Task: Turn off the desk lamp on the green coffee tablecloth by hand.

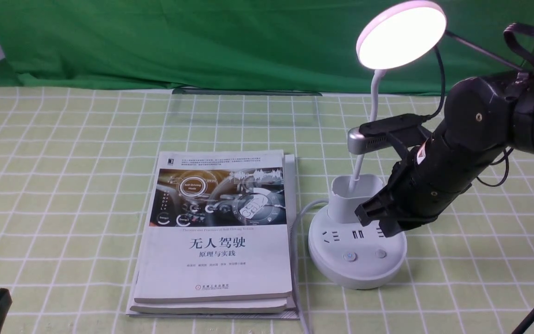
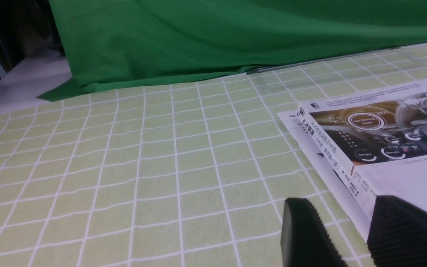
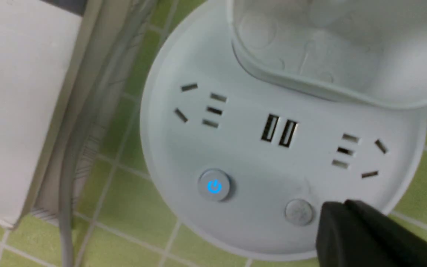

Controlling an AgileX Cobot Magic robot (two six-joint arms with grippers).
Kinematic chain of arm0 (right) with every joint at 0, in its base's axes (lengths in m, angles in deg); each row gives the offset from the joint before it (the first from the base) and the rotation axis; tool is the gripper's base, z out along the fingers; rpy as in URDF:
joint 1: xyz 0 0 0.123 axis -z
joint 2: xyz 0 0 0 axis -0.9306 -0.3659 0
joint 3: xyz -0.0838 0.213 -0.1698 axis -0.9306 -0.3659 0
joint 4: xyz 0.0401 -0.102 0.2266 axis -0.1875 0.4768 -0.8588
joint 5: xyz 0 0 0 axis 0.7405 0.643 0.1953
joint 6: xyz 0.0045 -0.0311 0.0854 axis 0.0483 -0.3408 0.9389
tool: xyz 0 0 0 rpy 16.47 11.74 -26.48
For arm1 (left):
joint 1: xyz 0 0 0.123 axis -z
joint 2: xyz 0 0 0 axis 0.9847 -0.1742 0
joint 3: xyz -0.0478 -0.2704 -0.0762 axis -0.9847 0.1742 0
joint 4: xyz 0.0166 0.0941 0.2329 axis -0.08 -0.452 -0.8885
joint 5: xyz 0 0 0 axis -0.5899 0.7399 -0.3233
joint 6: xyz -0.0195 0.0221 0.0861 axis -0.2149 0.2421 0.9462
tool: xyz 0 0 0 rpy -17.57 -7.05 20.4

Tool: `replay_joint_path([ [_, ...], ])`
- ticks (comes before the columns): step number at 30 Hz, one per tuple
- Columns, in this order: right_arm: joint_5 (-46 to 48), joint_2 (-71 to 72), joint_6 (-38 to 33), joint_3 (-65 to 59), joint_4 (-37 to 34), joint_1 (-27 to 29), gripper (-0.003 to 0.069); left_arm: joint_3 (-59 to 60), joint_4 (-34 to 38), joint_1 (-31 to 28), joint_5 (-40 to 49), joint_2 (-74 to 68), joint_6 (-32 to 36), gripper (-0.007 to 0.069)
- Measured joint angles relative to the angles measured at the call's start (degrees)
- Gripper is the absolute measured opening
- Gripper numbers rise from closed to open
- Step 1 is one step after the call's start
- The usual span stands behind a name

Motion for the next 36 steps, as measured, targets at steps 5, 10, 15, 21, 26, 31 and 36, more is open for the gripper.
replay_joint_path([
  [5,-0.2,-0.9,0.0,0.0,-0.1,-0.2,0.0043,0.0,0.0,0.0,0.0,0.0,0.0,0.0242],
  [10,-0.3,-4.8,0.0,0.0,-0.4,-0.9,0.0043,0.0,0.0,0.0,0.0,0.0,0.0,0.0242],
  [15,-0.2,-6.6,0.0,0.6,-0.3,-1.0,0.0043,0.0,0.0,0.0,0.0,0.0,0.0,0.0242],
  [21,0.2,-5.3,0.1,0.3,0.3,-1.0,0.0043,0.0,0.0,0.0,0.0,0.0,0.0,0.0242],
  [26,1.6,1.4,1.3,-1.9,0.6,-1.0,0.0043,0.0,0.0,0.0,0.0,0.0,0.0,0.0242],
  [31,0.3,12.6,2.7,-9.5,0.6,-1.0,0.0043,0.0,0.0,0.0,0.0,0.0,0.0,0.0242],
  [36,0.5,23.1,2.7,-18.0,0.6,-1.0,0.0043,0.0,0.0,0.0,0.0,0.0,0.0,0.0242],
])
